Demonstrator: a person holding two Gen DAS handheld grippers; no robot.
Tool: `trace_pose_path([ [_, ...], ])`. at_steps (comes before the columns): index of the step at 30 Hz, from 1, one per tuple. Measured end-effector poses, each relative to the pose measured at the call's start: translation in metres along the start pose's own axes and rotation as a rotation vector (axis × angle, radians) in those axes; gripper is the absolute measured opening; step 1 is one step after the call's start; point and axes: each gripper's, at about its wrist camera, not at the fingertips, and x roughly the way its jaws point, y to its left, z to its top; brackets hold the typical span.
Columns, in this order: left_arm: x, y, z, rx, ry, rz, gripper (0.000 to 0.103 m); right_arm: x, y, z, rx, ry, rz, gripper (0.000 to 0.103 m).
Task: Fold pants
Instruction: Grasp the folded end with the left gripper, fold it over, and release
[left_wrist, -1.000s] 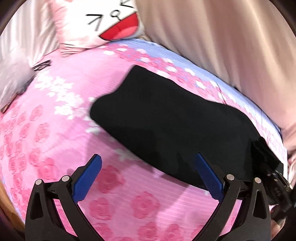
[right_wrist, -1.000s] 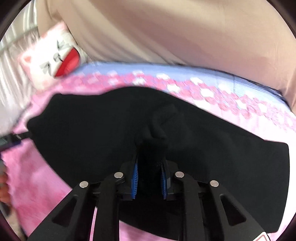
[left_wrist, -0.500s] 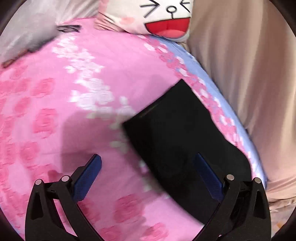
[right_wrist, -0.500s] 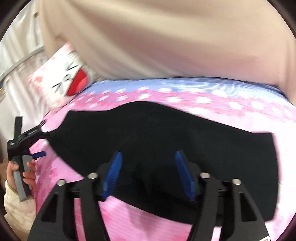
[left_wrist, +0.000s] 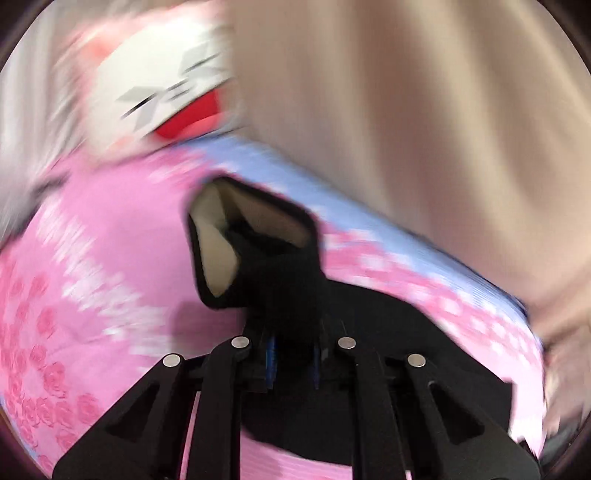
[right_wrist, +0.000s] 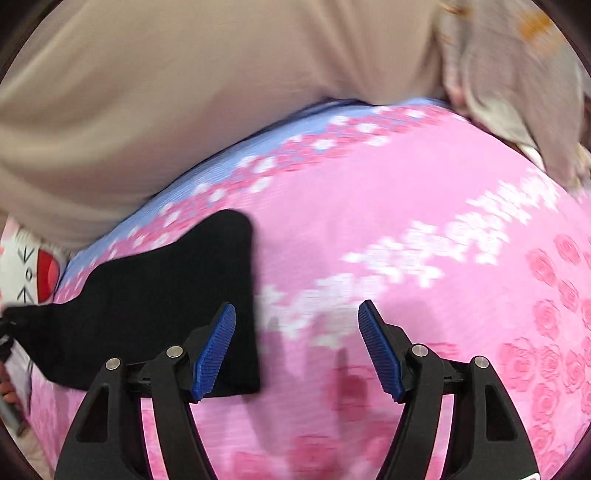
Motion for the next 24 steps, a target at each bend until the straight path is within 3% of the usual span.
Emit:
trace_pose_path([
  [3,-0.012,-0.087,-0.023,0.159,0.021,-0.126,0.015,0.000,-0.015,-0.002,0.032,0.006,0.032,0.068],
  [5,0.000,-0.137,-0.051,0.248,0.091,-0.187,0.027,0.000,-0.019,-0.004,0.030,0.017,0.055,0.068],
  [6,0.012,-0.160,-0.069,0.293,0.146,-0.214,0.056,0.001,-0.020,-0.005,0.024,0.026,0.061,0.068],
  [7,0.023,-0.178,-0.085,0.331,0.209,-0.239,0.093,0.001,-0.022,-0.007,0.012,0.036,0.060,0.068],
  [8,0.037,-0.202,-0.112,0.404,0.302,-0.261,0.098,0.002,-0.022,-0.006,0.000,0.040,0.057,0.068],
  [10,0.035,-0.225,-0.139,0.500,0.312,-0.225,0.097,-0.002,-0.023,-0.006,-0.026,0.038,0.047,0.068],
  [12,0.011,-0.241,-0.153,0.609,0.199,-0.183,0.097,-0.006,-0.025,-0.004,-0.042,0.028,0.045,0.068],
  [15,-0.025,-0.237,-0.141,0.651,0.027,-0.119,0.098,-0.008,-0.014,0.003,-0.083,0.034,0.091,0.069],
  [18,-0.035,-0.211,-0.106,0.574,-0.037,-0.041,0.098,0.000,0.022,0.015,-0.128,0.078,0.259,0.069],
  [20,-0.027,-0.187,-0.082,0.503,-0.027,0.039,0.098,0.011,0.053,0.021,-0.156,0.125,0.367,0.077],
  [24,-0.005,-0.124,-0.057,0.379,0.034,0.164,0.098,0.044,0.118,0.027,-0.235,0.221,0.473,0.078],
])
